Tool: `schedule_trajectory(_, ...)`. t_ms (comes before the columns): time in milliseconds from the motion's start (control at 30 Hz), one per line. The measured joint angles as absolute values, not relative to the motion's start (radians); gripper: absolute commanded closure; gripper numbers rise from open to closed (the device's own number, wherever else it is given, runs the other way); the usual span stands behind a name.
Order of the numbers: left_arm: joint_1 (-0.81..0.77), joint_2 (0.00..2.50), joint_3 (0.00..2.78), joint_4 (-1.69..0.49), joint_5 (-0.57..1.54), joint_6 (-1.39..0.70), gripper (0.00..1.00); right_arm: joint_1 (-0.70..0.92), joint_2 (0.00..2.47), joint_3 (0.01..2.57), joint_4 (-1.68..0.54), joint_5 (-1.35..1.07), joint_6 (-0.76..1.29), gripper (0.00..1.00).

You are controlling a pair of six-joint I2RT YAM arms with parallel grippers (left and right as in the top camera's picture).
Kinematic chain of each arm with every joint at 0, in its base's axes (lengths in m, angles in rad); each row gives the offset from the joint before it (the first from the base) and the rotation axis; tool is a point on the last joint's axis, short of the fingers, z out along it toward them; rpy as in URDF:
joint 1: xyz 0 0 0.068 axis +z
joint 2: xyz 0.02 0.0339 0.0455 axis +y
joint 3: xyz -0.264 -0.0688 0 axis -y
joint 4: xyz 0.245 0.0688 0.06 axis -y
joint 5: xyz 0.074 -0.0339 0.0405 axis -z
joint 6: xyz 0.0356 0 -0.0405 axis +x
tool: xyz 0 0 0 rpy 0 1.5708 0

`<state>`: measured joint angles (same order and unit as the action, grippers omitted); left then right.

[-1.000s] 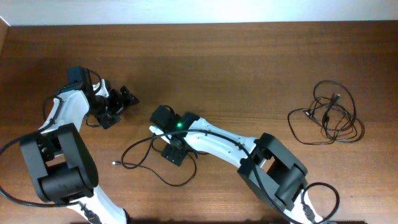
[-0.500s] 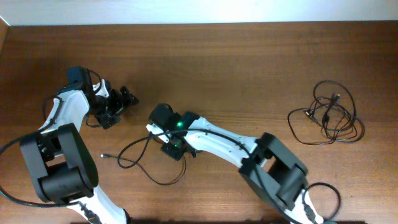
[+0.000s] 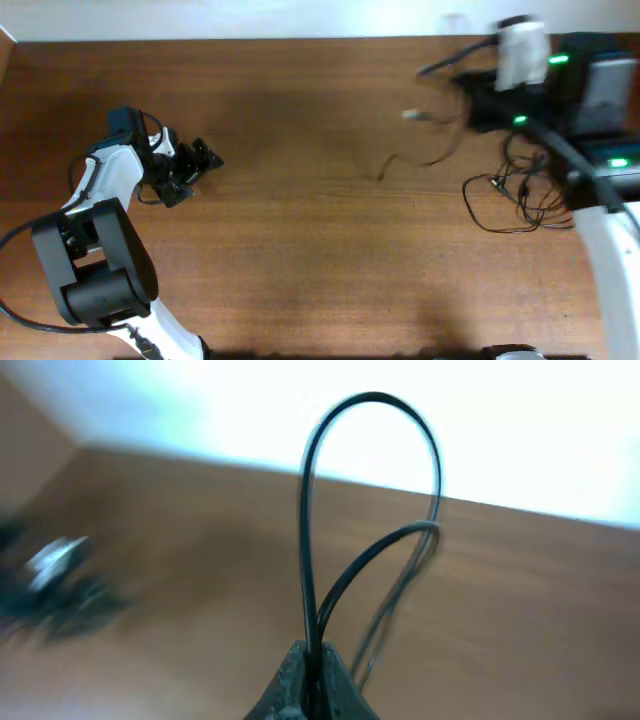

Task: Untangle cables
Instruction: 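Grasp the center black cable with the right gripper and lift it, then carry the black cable to the right pile and drop it there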

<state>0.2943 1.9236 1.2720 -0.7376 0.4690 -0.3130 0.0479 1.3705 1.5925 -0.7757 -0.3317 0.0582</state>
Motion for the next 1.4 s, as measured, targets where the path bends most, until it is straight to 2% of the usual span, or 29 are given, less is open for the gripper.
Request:
schedule_trajectory(100,0.294,1.924,1.272,-0.737,0.472,-0.313,0.01,-0.15,1.37,1.592,-0.839,-0.296,0.113,0.96)
schedule_trajectory(233,0.294,1.924,1.273,-0.737,0.472,-0.313,0.01,-0.242,1.383,1.592,-0.892,-0.145,0.131,0.96)
schedule_trajectory(367,0.294,1.924,1.273,-0.737,0.472,-0.313,0.01,-0.242,1.439,1.592,-0.916,-0.018,0.149,0.96)
schedule_trajectory(533,0.294,1.924,1.273,-0.737,0.472,-0.313,0.01,-0.241,1.611,1.592,-0.96,0.009,0.181,0.96)
schedule_trajectory(800,0.294,1.924,1.273,-0.737,0.472,-0.313,0.01,-0.241,1.915,1.591,-0.992,-0.247,0.184,0.96)
schedule_trajectory(1067,0.294,1.924,1.273,-0.737,0.472,-0.313,0.01,-0.17,1.954,1.591,-0.969,-0.26,0.13,0.96)
schedule_trajectory(1200,0.294,1.924,1.273,-0.737,0.472,-0.313,0.01,-0.102,1.954,1.601,-1.033,-0.075,0.111,0.96)
schedule_trajectory(1400,0.294,1.924,1.274,-0.737,0.472,-0.313,0.01,-0.196,1.913,1.842,-1.154,0.109,0.039,0.96)
